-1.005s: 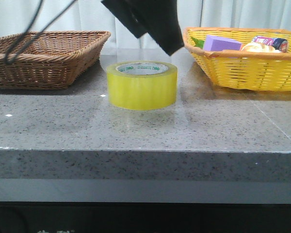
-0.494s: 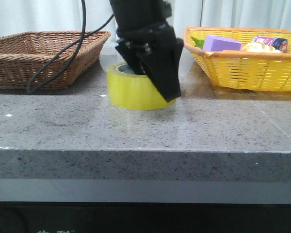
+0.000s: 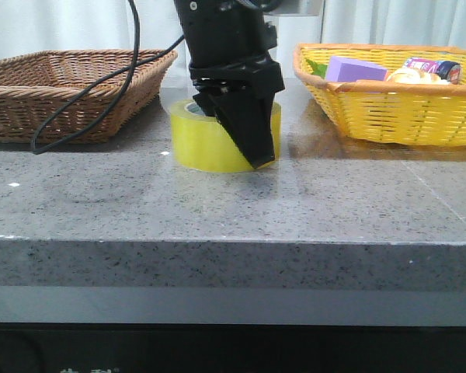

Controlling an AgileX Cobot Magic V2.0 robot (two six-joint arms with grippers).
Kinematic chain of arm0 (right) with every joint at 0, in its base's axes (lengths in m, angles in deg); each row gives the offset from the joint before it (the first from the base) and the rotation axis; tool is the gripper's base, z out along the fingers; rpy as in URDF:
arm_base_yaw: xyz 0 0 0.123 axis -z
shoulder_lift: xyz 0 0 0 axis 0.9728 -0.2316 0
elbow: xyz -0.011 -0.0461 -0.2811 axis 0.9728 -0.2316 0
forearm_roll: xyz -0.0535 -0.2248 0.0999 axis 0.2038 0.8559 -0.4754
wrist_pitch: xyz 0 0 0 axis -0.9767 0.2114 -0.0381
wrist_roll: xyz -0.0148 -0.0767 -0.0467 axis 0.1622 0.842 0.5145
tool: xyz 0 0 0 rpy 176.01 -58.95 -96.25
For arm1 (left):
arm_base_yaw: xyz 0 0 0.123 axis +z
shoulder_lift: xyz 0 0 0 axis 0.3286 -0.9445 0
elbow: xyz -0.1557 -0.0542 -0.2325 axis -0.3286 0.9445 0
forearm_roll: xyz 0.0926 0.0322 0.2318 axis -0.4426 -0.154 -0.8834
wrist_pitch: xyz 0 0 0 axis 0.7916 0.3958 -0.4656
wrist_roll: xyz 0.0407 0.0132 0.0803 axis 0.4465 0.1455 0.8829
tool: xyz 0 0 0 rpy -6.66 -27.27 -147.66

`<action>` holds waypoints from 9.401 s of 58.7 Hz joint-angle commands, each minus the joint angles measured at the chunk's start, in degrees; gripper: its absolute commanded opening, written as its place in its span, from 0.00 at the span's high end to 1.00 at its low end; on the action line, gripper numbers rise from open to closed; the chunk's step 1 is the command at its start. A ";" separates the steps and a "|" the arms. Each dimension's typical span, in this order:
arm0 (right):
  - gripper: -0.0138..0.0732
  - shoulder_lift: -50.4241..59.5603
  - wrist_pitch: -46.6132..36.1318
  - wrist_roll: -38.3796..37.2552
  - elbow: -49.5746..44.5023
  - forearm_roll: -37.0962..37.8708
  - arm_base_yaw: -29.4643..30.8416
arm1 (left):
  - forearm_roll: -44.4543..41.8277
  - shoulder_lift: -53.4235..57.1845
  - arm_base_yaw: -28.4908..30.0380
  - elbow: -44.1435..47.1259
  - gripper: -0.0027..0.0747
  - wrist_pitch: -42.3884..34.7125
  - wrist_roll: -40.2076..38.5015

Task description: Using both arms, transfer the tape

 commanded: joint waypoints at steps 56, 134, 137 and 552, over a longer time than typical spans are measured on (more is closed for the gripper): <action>0.37 0.09 -4.15 0.56 1.48 -0.74 0.31 | -2.33 3.31 18.77 -23.83 0.86 3.65 -19.32; 0.37 0.09 -4.15 0.56 1.48 -0.74 0.31 | -2.90 8.07 25.71 -22.78 0.48 3.65 -24.67; 0.37 0.09 -4.15 0.56 1.48 -0.74 0.31 | -2.90 10.17 25.35 -22.78 0.48 3.65 -24.67; 0.92 31.16 -38.32 1.12 -38.46 1.20 19.94 | -4.37 118.92 34.76 110.78 0.99 -72.81 -32.03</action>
